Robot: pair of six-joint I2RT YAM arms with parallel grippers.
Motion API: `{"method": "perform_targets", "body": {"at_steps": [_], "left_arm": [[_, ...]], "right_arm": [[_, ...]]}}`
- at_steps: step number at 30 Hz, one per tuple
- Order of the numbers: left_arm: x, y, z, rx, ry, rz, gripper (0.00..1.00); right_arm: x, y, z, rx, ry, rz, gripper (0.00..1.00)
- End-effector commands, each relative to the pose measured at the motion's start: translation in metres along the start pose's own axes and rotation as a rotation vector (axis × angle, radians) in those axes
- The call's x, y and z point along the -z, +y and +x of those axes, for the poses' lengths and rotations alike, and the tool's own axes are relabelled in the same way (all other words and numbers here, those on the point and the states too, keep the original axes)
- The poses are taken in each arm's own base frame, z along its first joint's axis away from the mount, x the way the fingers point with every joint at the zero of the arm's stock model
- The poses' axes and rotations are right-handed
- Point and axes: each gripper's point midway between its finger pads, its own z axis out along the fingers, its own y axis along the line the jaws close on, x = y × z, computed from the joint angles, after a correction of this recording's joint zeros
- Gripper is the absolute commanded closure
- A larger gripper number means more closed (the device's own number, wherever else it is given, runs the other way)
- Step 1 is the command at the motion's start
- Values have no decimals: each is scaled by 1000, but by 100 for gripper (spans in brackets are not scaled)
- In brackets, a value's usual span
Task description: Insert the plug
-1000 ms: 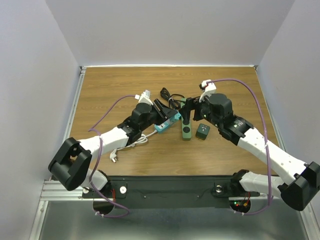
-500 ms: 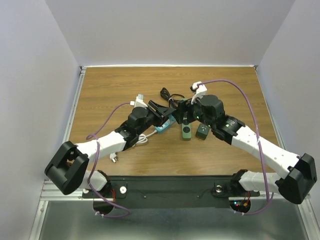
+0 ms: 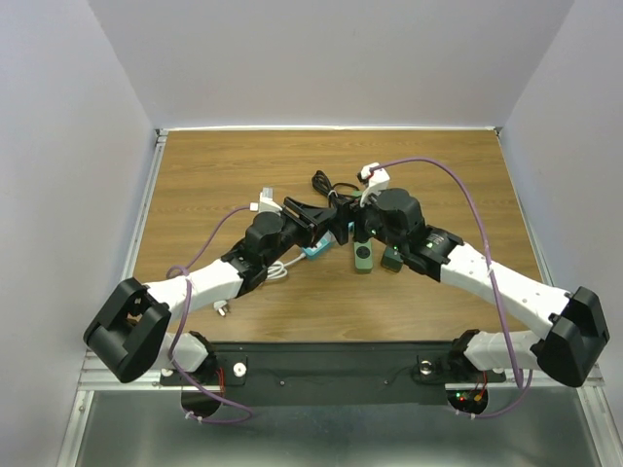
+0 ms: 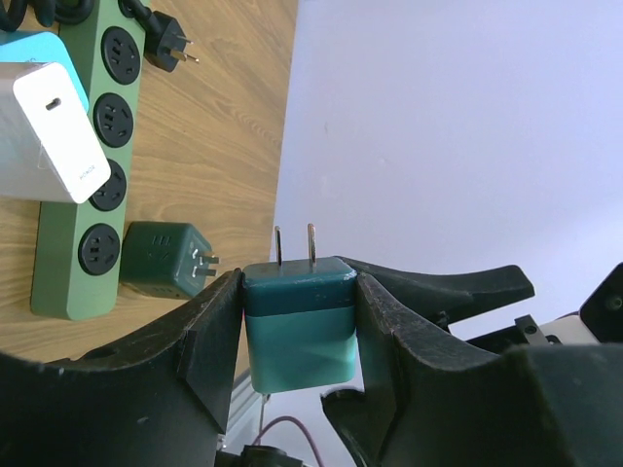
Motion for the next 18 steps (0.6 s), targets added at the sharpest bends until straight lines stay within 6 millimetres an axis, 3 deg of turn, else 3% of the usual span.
{"method": "perform_targets", "body": {"at_steps": [1, 3, 11, 18], "left_arm": [[9, -34, -2, 37, -9, 118, 100], [11, -35, -2, 51, -8, 123, 100], [15, -37, -1, 85, -7, 145, 100], [16, -38, -5, 98, -28, 161, 100]], "right_arm": [[-8, 3, -16, 7, -89, 7, 29], [-13, 4, -12, 9, -77, 7, 37], [-23, 7, -4, 7, -74, 1, 50], [-27, 7, 7, 1, -57, 5, 53]]}}
